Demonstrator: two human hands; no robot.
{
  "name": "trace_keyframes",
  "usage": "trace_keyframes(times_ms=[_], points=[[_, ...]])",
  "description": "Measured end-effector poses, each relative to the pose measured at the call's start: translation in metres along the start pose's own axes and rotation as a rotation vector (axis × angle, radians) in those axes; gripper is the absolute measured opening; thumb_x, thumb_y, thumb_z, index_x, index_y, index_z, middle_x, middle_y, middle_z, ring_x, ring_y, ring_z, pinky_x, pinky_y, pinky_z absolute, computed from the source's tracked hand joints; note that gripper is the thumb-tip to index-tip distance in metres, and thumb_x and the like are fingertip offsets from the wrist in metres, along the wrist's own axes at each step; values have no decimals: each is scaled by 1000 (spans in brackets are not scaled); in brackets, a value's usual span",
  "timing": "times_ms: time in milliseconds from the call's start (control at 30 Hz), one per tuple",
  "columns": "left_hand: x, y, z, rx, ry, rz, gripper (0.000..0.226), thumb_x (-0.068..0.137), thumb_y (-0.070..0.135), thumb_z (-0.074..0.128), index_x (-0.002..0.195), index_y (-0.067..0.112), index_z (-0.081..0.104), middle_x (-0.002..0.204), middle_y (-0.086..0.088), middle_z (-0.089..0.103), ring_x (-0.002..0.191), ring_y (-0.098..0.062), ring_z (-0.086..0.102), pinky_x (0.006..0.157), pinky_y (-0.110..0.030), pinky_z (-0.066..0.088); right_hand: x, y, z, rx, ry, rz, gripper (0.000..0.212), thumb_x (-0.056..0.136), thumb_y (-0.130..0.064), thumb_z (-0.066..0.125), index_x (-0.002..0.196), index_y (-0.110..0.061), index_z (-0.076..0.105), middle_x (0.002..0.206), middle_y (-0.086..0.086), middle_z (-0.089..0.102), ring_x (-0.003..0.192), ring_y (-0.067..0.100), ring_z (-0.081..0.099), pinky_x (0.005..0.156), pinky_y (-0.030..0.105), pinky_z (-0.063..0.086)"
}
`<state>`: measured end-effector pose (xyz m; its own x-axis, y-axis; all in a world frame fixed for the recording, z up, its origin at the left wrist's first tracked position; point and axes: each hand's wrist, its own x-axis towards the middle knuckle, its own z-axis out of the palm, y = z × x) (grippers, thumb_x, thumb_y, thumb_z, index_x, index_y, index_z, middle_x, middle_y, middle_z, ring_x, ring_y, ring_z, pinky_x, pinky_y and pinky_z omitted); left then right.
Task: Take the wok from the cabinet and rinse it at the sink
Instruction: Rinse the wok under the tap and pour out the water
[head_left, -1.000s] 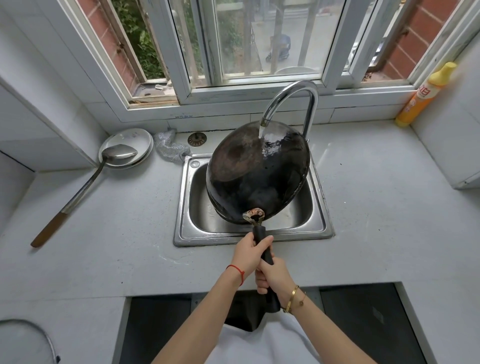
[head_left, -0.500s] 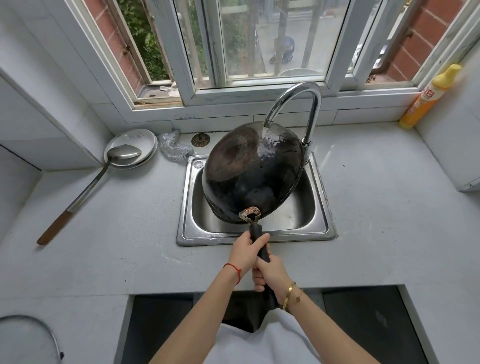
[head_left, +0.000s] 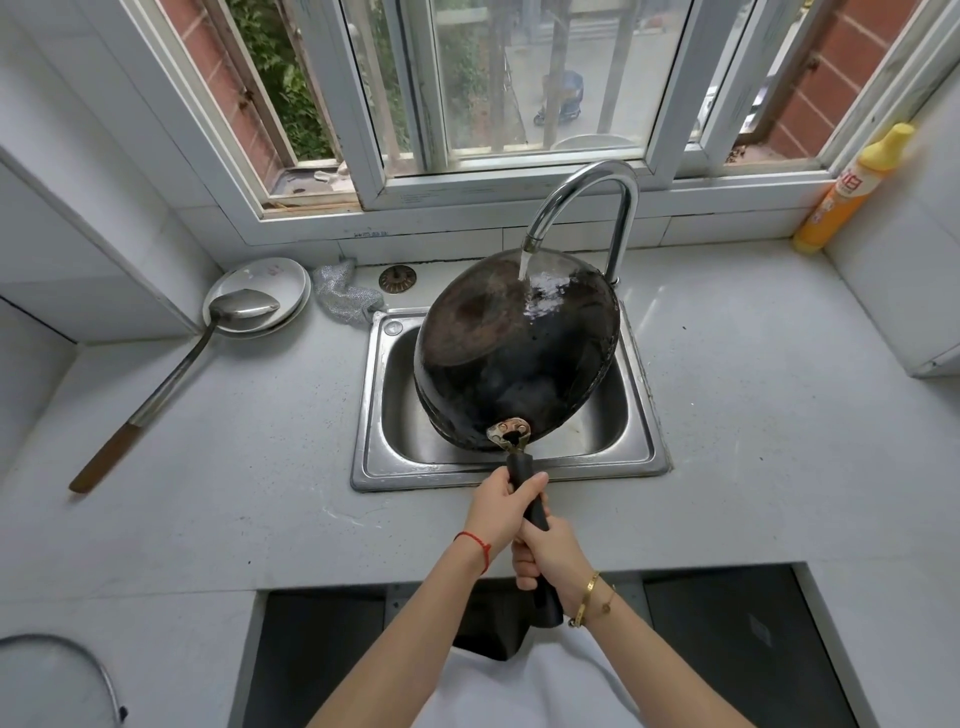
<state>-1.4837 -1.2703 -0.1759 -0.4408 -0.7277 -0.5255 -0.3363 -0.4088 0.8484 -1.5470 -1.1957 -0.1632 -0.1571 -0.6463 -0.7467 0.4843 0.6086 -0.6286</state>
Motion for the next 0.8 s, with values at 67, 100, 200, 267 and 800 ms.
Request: trace_keyframes(times_ms=[67, 100, 200, 267, 800], points=[[0, 2, 1, -5, -1, 2, 28, 91, 34, 64, 104, 10, 57, 86, -4, 71, 80, -18, 72, 82, -38, 60, 0, -1, 0, -4, 4, 0, 31, 98, -20, 53, 71, -11, 41, 48, 0, 35, 36, 11, 34, 35, 20, 34], [0, 2, 1, -7, -1, 3, 29, 91, 34, 63, 104, 9, 56, 86, -4, 70, 80, -18, 72, 82, -38, 60, 0, -1, 0, -4, 2, -1, 31, 98, -21, 53, 71, -11, 41, 48, 1, 35, 36, 11, 34, 35, 20, 34], [1, 4, -1, -2, 6, 3, 32, 91, 35, 63, 106, 8, 56, 87, -6, 70, 81, -19, 72, 83, -39, 60, 1, -4, 1, -5, -2, -3, 32, 97, -23, 54, 70, -12, 41, 49, 1, 34, 37, 12, 33, 35, 20, 33], [3, 3, -4, -8, 14, 0, 32, 90, 36, 64, 105, 9, 57, 89, -7, 70, 83, -21, 72, 85, -42, 59, 2, -5, 3, -13, -9, -5, 32, 97, -23, 54, 70, -11, 41, 49, 1, 34, 37, 12, 33, 35, 21, 33], [15, 18, -18, -49, 51, 5, 30, 90, 37, 64, 101, 10, 59, 87, -8, 69, 90, -28, 71, 88, -48, 57, 17, -24, 15, -110, -27, -39, 29, 96, -25, 54, 72, -10, 46, 50, 2, 38, 39, 13, 37, 39, 21, 36]])
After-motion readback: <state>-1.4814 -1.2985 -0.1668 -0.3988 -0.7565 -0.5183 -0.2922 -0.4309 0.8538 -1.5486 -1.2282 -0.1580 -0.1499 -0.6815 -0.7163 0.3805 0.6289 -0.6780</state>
